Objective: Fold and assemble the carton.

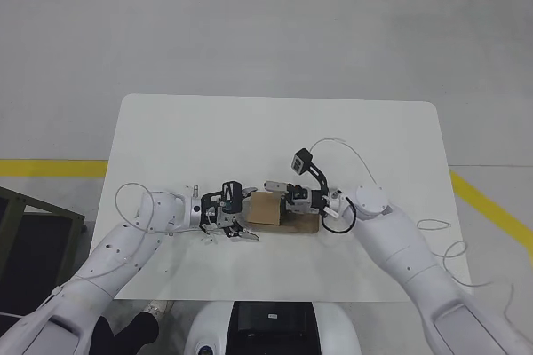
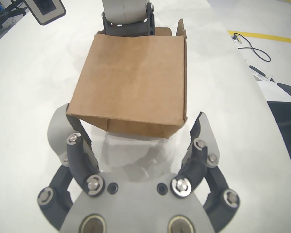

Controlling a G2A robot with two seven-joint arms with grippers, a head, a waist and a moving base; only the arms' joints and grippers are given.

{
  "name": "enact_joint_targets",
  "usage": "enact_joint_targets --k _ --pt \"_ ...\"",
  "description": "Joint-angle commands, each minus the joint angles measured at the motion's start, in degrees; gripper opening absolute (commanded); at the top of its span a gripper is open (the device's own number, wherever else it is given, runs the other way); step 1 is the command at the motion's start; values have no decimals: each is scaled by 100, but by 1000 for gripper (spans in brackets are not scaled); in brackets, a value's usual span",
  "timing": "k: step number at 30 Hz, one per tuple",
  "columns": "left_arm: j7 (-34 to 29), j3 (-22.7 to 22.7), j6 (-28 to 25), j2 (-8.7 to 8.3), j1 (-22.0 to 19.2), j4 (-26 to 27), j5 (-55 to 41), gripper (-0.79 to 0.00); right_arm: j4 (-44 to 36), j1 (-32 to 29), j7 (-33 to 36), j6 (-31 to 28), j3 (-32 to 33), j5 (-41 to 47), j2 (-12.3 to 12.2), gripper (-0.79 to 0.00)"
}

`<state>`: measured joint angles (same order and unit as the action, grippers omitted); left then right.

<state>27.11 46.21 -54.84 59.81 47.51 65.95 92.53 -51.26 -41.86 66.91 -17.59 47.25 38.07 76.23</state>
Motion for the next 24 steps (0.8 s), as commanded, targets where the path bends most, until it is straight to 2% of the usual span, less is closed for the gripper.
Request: enact_joint_targets --k 1,13,24 --pt "-16 -6 -7 3 -1 -7 6 0 75 22 -35 4 -30 9 32 0" --pt "-51 -4 21 11 8 -42 44 0 494 172 19 -60 -103 32 192 0" --pt "-92 150 153 -23 94 21 -44 0 392 156 159 38 176 -367 68 0"
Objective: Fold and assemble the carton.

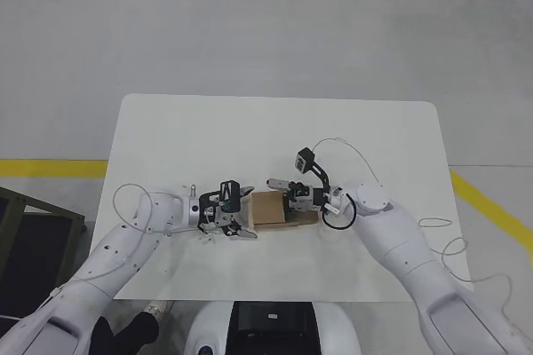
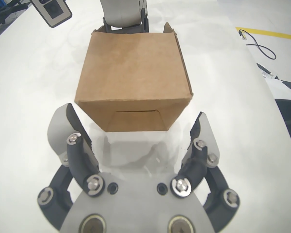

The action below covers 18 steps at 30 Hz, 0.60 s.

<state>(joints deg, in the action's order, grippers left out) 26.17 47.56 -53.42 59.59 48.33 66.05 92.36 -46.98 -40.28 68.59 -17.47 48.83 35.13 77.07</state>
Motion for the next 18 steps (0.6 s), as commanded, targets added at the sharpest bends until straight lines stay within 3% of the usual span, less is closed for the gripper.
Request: enact_joint_targets --k 1,13,18 --pt "-6 33 17 -4 23 29 -58 0 -108 -18 -20 52 49 -154 -38 0" --pt "-448 226 47 -3 177 349 -598 0 -1260 -594 -270 666 881 -981 -481 0" --pt "-628 220 72 30 176 410 -767 0 -2237 -1043 -199 1088 1458 -1387 -737 0"
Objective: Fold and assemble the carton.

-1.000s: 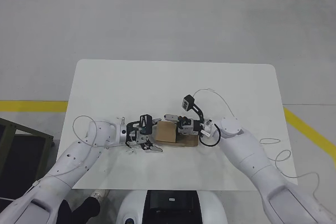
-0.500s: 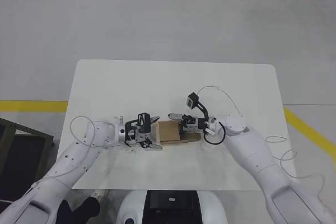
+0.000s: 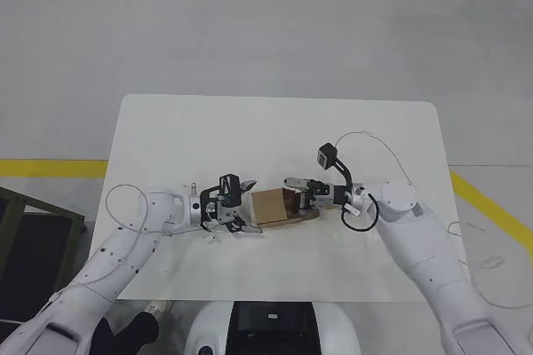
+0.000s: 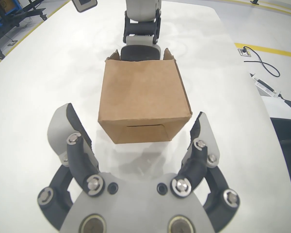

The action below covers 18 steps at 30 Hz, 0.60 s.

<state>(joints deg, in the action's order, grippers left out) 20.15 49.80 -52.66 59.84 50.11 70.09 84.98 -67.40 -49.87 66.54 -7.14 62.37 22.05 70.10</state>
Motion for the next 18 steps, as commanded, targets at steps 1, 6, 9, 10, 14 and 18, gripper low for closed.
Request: enact_joint_targets --k 1,6,9,10,14,18 --pt "-65 -4 -3 13 -5 11 -71 0 -414 -197 9 121 220 -158 -87 0" --pt "-329 6 -15 52 -7 35 -393 0 -1249 -683 92 474 615 -539 -263 0" --pt "-518 9 -4 77 -16 72 -571 0 -1516 -862 223 626 725 -662 -328 0" --pt "-565 10 -3 85 -18 91 -630 0 -1578 -910 290 647 746 -691 -346 0" --pt "-763 4 -33 104 -2 184 -771 0 -1743 -1025 555 724 780 -819 -407 0" --pt "-961 15 40 124 11 210 -884 0 -1756 -1053 596 751 685 -836 -420 0"
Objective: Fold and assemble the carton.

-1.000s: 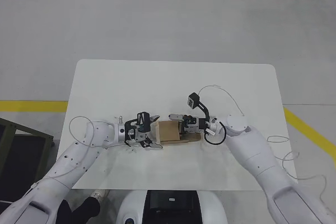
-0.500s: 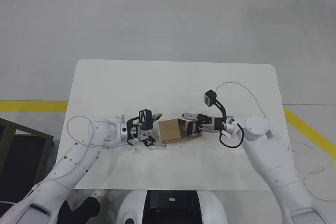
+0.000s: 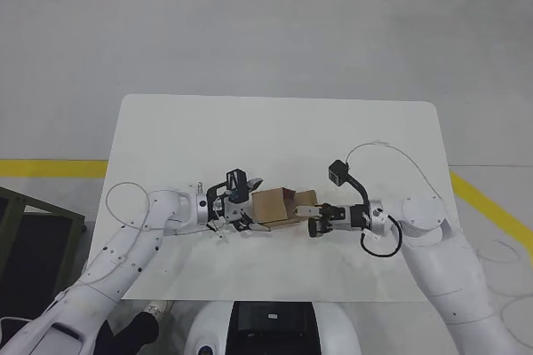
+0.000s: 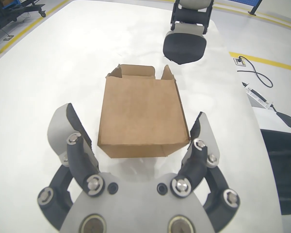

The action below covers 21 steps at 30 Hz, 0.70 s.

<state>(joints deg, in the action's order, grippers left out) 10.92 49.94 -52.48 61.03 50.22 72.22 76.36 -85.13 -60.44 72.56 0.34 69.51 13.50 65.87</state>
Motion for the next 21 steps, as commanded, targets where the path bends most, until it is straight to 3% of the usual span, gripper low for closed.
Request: enact_joint_targets --k 1,21 --pt "-84 1 48 12 -1 -12 -51 0 44 19 -26 -5 -70 35 8 0" --pt "-153 -132 -203 100 -137 -163 170 0 877 734 -190 -1124 -905 264 191 0"
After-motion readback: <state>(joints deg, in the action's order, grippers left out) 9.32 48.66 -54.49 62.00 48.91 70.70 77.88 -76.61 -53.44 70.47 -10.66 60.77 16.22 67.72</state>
